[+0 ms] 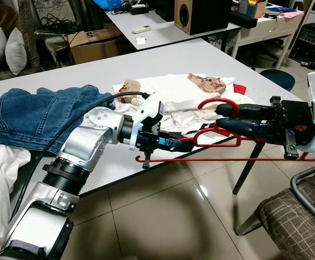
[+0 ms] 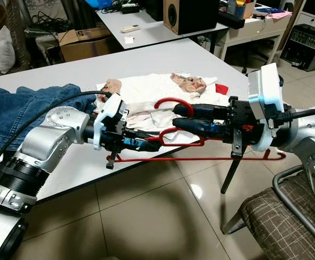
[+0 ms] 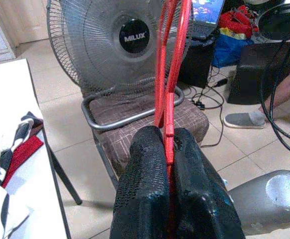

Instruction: Hang hanger

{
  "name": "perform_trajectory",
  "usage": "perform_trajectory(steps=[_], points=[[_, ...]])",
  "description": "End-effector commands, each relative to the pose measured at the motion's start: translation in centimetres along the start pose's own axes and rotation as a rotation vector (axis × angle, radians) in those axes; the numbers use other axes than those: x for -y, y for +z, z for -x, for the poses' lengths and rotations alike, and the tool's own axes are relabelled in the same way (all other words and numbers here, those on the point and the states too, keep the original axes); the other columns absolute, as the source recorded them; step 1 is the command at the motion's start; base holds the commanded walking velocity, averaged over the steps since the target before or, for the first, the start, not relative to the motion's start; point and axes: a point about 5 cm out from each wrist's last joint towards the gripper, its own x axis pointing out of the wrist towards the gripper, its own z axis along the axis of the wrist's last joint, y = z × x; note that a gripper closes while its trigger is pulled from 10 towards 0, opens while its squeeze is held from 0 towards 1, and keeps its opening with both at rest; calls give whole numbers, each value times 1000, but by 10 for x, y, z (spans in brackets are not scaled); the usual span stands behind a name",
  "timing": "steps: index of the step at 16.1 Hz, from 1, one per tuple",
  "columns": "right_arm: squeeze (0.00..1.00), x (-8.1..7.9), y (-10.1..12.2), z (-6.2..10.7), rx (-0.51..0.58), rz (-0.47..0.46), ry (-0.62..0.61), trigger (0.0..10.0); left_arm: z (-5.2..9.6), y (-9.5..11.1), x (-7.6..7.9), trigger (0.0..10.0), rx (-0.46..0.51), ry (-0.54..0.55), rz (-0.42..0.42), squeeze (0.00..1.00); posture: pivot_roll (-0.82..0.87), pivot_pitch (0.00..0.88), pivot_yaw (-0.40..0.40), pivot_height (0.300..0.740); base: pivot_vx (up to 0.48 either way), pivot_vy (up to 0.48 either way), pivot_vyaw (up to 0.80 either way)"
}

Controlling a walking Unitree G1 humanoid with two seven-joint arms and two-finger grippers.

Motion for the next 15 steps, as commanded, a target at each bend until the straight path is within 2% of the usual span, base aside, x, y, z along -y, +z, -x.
perform_trajectory(steps=[1,4,6,8,9,10,13,15], points=[[1000,-1,2,1,7,-15,5,10000,9,7,-5,0,-2,27,-22,0,-74,0,97,740,0,0,0],[1000,-11,-1,22,-48,-89,19,10000,19,1,-6,0,-72,43,-34,0,-77,0,95,740,0,0,0],[1000,-17,-4,28,-98,-117,27,10000,22,1,-6,0,-108,34,-54,0,-86,0,91,740,0,0,0],[1000,-17,-12,31,-186,-144,-21,10000,23,1,-5,0,-167,21,-94,0,-94,0,82,740,0,0,0],[314,-16,-15,29,-215,-142,-29,10000,22,1,-5,0,-184,4,-107,0,-95,0,79,740,0,0,0],[0,-16,-17,28,-233,-134,-25,10000,20,1,-4,0,-185,-15,-109,0,-98,0,74,740,0,0,0],[0,-11,-19,25,-279,-119,-29,10000,16,3,-4,0,-209,-41,-144,0,-99,0,65,740,0,0,0],[0,-14,-21,24,-274,-145,21,10000,15,8,-5,0,-211,-48,-172,0,-99,0,57,740,0,0,0]])
